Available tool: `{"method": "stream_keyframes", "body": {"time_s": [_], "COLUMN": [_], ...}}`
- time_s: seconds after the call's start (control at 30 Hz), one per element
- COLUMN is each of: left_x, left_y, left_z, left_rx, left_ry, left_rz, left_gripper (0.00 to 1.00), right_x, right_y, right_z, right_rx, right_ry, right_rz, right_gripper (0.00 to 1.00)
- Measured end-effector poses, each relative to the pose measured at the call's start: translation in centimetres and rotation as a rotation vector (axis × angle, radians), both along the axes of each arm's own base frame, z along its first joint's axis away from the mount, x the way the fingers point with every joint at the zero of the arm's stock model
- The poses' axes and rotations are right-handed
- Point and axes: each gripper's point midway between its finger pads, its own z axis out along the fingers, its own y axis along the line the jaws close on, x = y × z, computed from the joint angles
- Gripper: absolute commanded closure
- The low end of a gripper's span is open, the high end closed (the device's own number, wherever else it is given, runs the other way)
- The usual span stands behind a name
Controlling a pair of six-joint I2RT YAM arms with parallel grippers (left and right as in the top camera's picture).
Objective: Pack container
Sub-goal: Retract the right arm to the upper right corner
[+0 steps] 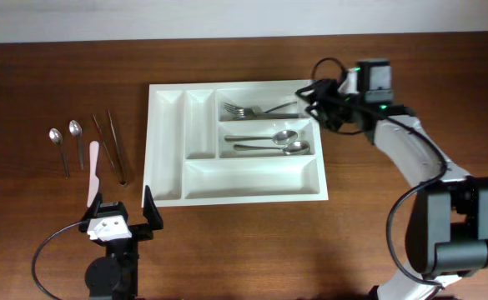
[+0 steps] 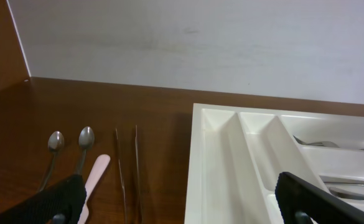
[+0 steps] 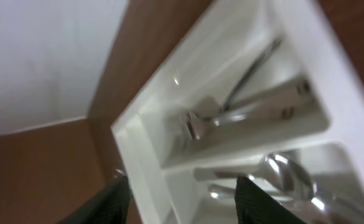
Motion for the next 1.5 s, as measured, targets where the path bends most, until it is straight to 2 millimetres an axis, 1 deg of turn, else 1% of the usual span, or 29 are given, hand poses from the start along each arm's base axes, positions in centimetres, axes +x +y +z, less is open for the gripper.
{"method": "stream_keyframes", "body": {"time_s": [0.03, 0.1, 0.13, 0.23, 0.3, 0.37, 0.43, 0.53, 0.6, 0.67, 0.73, 0.77, 0.8, 0.87, 0.9, 0.97, 1.0, 1.07, 1.1, 1.23, 1.4, 1.47, 1.5], "left_x": [0.0, 0.0, 0.0, 0.0, 0.0, 0.0, 0.0, 0.0, 0.0, 0.0, 0.0, 0.0, 0.0, 0.0, 0.0, 0.0, 0.0, 0.0, 0.0, 0.1, -0.3, -0.8, -1.1], "left_y": [0.0, 0.0, 0.0, 0.0, 0.0, 0.0, 0.0, 0.0, 0.0, 0.0, 0.0, 0.0, 0.0, 0.0, 0.0, 0.0, 0.0, 0.0, -0.1, -0.3, -1.2, -1.2, -1.1], "left_z": [0.0, 0.0, 0.0, 0.0, 0.0, 0.0, 0.0, 0.0, 0.0, 0.0, 0.0, 0.0, 0.0, 0.0, 0.0, 0.0, 0.0, 0.0, 0.1, 0.5, 0.0, 0.8, 1.5], "left_rx": [0.000, 0.000, 0.000, 0.000, 0.000, 0.000, 0.000, 0.000, 0.000, 0.000, 0.000, 0.000, 0.000, 0.000, 0.000, 0.000, 0.000, 0.000, 0.000, -0.001, -0.018, -0.027, -0.030], "left_ry": [0.000, 0.000, 0.000, 0.000, 0.000, 0.000, 0.000, 0.000, 0.000, 0.000, 0.000, 0.000, 0.000, 0.000, 0.000, 0.000, 0.000, 0.000, -0.004, -0.019, 0.044, 0.078, 0.087], "left_rz": [0.000, 0.000, 0.000, 0.000, 0.000, 0.000, 0.000, 0.000, 0.000, 0.000, 0.000, 0.000, 0.000, 0.000, 0.000, 0.000, 0.000, -0.002, -0.004, -0.015, -0.071, -0.069, -0.063], "left_gripper": [0.01, 0.01, 0.01, 0.01, 0.01, 0.01, 0.01, 0.01, 0.01, 0.01, 0.01, 0.01, 0.01, 0.01, 0.01, 0.01, 0.01, 0.01, 0.01, 0.01, 0.01, 0.01, 0.01], "right_x": [0.5, 1.2, 1.7, 2.5, 2.4, 1.8, 1.0, -0.6, -2.0, -3.3, -4.4, -4.8, -5.1, -5.4, -5.5, -5.7, -5.8, -6.1, -6.3, -7.2, -7.3, -7.3, -7.3], "right_y": [-1.2, -2.9, -4.2, -6.6, -7.6, -8.5, -9.4, -12.0, -14.8, -17.8, -21.1, -22.3, -23.8, -25.8, -26.6, -27.7, -27.9, -27.9, -27.9, -27.7, -27.7, -27.7, -27.7], "right_z": [0.6, 1.9, 2.9, 5.0, 5.9, 5.9, 5.2, 2.8, 1.2, 0.4, 0.8, 1.3, 2.2, 4.3, 5.5, 8.0, 8.8, 10.1, 10.4, 10.1, 10.0, 10.0, 10.0], "right_rx": [0.008, 0.017, 0.015, -0.020, -0.060, -0.113, -0.165, -0.282, -0.385, -0.480, -0.574, -0.605, -0.645, -0.701, -0.724, -0.771, -0.782, -0.799, -0.802, -0.806, -0.807, -0.807, -0.807], "right_ry": [-0.018, -0.061, -0.102, -0.207, -0.259, -0.277, -0.258, -0.182, -0.093, -0.012, 0.051, 0.072, 0.086, 0.094, 0.093, 0.080, 0.079, 0.073, 0.075, 0.112, 0.117, 0.118, 0.118], "right_rz": [-0.018, -0.040, -0.042, -0.021, 0.013, 0.051, 0.077, 0.081, 0.057, 0.024, -0.015, -0.031, -0.051, -0.086, -0.101, -0.120, -0.124, -0.128, -0.129, -0.106, -0.105, -0.105, -0.105], "right_gripper": [0.50, 0.52, 0.55, 0.56, 0.59, 0.60, 0.60, 0.60, 0.60, 0.59, 0.59, 0.59, 0.59, 0.49, 0.42, 0.29, 0.23, 0.11, 0.01, 0.01, 0.01, 0.01, 0.01]}}
